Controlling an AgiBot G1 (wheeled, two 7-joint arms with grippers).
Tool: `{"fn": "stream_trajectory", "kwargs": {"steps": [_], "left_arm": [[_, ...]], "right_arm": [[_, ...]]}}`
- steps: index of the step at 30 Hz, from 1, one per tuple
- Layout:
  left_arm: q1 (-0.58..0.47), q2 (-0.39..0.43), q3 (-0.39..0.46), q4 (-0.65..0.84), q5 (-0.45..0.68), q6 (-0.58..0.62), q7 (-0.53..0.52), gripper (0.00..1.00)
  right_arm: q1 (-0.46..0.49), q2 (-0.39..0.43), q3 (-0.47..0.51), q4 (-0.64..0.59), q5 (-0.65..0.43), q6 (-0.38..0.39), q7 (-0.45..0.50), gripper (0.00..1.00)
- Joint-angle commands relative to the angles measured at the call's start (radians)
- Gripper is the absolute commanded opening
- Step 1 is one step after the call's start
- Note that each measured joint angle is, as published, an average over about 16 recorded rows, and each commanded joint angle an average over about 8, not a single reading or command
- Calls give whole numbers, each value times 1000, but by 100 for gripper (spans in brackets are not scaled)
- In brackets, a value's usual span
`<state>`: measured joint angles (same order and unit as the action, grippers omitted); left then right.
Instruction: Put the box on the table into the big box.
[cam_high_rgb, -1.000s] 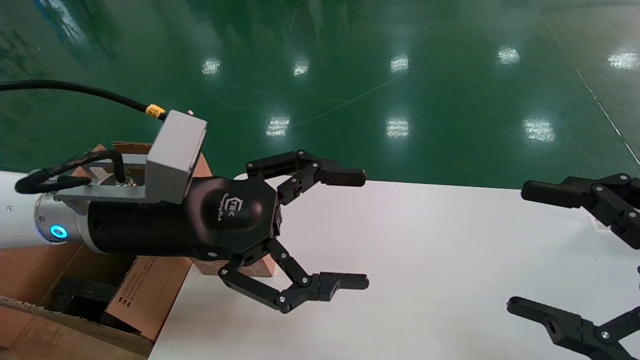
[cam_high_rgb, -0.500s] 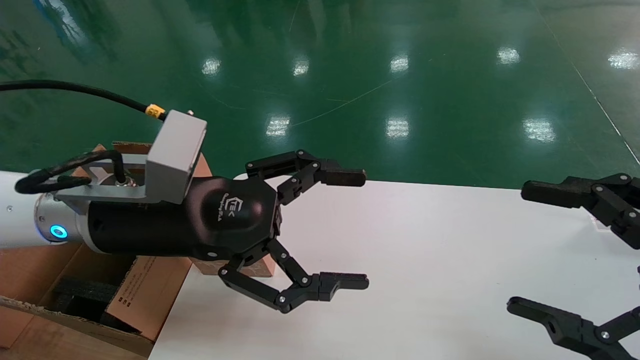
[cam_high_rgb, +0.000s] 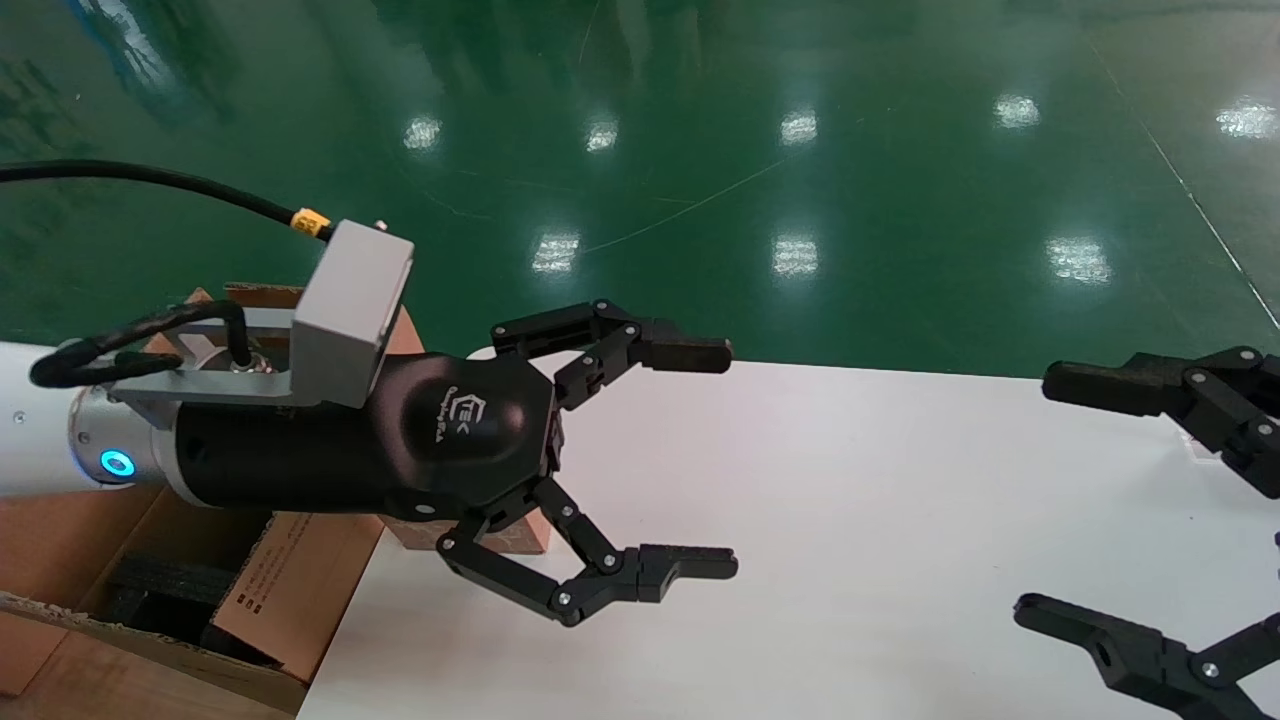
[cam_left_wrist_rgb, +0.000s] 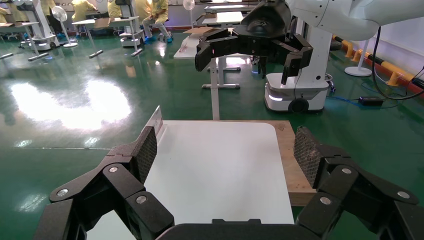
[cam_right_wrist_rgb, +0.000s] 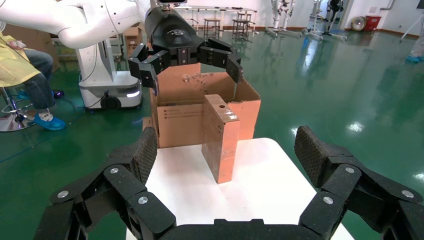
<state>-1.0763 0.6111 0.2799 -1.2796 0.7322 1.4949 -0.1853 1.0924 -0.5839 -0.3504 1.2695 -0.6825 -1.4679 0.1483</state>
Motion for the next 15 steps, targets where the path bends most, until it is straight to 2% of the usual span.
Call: {"fn": "stream_trajectory", "kwargs": {"steps": [1, 15], "left_arm": [[0, 0, 0, 0, 0, 0, 0, 100], [-3, 0, 2, 1, 6, 0, 0, 100]], "right_arm": [[0, 0, 0, 0, 0, 0, 0, 100], [0, 0, 0, 0, 0, 0, 0, 100]]}}
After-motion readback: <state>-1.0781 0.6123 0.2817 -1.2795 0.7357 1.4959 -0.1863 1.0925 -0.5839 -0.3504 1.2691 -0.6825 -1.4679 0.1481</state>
